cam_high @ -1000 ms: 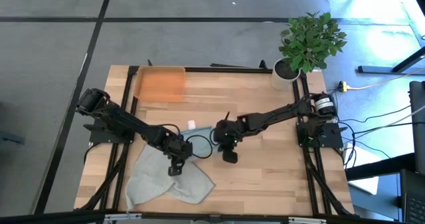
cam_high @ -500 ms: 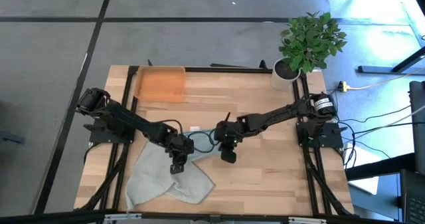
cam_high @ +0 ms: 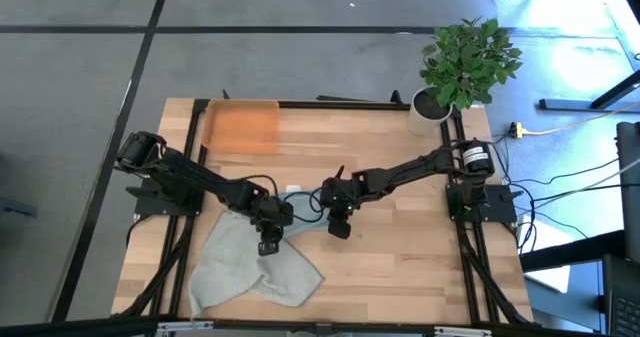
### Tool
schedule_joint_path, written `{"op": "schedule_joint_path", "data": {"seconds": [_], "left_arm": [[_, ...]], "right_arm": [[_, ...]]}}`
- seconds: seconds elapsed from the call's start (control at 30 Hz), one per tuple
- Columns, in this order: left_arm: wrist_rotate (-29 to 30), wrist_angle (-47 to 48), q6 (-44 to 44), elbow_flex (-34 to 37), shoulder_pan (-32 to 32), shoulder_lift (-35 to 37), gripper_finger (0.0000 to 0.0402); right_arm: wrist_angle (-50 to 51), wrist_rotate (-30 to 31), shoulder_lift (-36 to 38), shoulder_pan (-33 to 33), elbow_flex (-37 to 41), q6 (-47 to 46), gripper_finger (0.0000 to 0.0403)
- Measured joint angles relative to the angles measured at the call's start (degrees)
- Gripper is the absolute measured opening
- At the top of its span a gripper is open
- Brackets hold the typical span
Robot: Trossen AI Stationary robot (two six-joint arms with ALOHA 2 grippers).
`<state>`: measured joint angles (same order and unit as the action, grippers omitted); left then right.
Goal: Roll microfiber towels into tight, uniform cylinder then place into a basket
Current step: Roll the blue microfiber cloth
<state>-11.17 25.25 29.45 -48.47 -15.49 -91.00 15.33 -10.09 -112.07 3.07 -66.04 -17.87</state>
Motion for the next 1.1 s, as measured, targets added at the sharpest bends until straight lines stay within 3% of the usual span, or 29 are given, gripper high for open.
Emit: {"op": "schedule_joint_path", "data": {"seconds": [0.23,0.6,0.87,1.1], "left_arm": [[8.22,0.84,1.72,0.09,-0.11,0.00,0.0000],[8.42,0.28,3.42,0.02,0.37,0.00,0.0000],[12.93,0.54,4.58,-0.24,0.39,0.00,0.0000],[16.86,7.00,1.95,-6.04,0.39,0.00,0.0000]], "right_arm": [[1.17,0.79,0.00,-0.07,0.09,0.01,0.0004],[1.19,0.76,0.00,-0.04,0.09,0.25,0.0004],[1.46,0.69,0.00,-0.04,0.09,0.33,0.0004],[1.58,0.57,0.00,-0.04,0.09,0.36,0.0004]]}}
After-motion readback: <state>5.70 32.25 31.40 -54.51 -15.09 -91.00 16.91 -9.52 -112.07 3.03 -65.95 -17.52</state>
